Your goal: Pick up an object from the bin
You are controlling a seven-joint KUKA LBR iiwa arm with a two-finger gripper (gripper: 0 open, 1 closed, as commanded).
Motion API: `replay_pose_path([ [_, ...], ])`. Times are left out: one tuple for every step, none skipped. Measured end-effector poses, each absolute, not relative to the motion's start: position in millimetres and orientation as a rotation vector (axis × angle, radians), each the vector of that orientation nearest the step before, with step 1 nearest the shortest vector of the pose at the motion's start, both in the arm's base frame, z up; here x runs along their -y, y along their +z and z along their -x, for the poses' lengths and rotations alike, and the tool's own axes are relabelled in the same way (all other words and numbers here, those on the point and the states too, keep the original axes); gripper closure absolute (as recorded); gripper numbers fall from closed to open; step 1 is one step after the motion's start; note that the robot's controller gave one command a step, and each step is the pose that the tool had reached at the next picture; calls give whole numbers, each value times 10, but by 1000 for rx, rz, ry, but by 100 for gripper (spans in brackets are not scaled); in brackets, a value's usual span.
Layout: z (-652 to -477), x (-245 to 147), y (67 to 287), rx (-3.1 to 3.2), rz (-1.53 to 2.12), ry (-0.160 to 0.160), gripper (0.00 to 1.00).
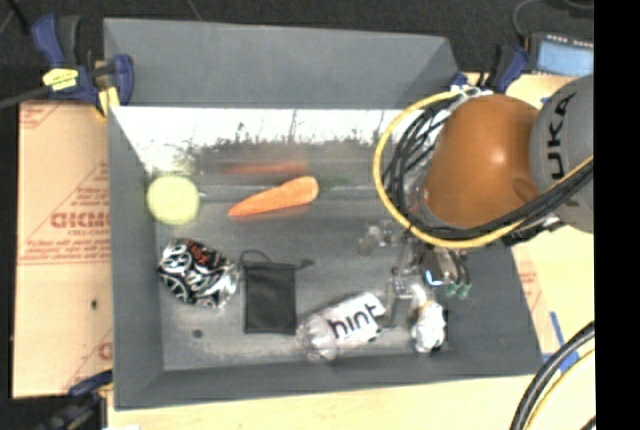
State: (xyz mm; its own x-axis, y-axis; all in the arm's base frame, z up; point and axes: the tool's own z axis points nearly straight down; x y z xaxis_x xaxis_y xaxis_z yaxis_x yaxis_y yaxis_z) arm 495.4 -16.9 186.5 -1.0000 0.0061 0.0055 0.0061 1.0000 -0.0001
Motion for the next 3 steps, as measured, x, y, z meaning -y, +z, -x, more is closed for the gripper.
replay_pose_path([
  [-4970, 170, 1908, 3144, 9, 1, 0],
  [-4997, 205, 1553, 3152, -18, 3, 0],
  [-4880, 205, 1193, 3140, 76, 0, 0],
])
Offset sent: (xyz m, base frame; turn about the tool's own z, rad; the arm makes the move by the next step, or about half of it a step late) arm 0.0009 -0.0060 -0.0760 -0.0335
